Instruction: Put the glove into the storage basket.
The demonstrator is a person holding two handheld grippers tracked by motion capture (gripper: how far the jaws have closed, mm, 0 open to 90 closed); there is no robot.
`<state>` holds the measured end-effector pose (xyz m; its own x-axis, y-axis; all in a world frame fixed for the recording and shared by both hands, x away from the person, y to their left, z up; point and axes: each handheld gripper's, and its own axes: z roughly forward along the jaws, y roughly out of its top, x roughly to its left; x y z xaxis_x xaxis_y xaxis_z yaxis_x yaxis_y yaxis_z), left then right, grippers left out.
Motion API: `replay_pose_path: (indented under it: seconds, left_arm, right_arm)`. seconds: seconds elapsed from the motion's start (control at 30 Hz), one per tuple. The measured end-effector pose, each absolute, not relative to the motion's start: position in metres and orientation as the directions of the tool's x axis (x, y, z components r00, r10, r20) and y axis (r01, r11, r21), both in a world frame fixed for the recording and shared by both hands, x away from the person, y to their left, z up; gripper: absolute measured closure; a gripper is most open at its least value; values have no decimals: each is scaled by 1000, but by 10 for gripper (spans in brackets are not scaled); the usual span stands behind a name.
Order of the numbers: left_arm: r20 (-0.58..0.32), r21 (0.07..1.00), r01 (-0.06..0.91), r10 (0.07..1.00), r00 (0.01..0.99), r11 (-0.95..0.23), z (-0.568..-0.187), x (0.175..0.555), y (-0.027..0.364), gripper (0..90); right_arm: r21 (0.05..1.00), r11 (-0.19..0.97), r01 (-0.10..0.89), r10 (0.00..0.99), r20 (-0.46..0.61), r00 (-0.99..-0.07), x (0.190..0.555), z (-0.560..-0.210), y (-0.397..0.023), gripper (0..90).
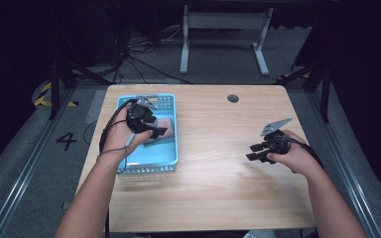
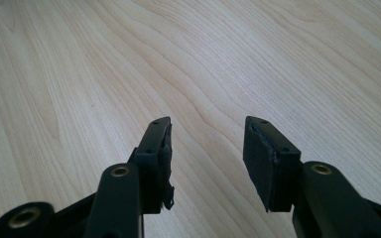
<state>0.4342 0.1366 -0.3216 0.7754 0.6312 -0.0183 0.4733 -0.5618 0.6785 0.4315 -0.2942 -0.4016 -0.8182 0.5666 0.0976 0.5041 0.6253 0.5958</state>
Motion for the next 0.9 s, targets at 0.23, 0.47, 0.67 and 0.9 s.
replay_pose_path:
  seconds: [0.23,0.47,0.67,0.9]
  left_arm:
    - [-30,684,467,617,786,-561,-325,399,122,399]
    - [-67,707,436,561,825,-557,-340,371,113,397]
    - [-68,705,420,535,842,-571,-364,352,108,395]
    - [-99,695,420,501,860,-583,-401,342,106,397]
  right_arm:
    - [590,627,508,566,102,-818,430,-402,-295,549]
    - [589,624,513,572,103,-814,428,-402,-298,549]
    - [582,627,518,572,108,-813,428,-404,-299,548]
    - [579,628,521,574,108,-812,427,-405,-301,548]
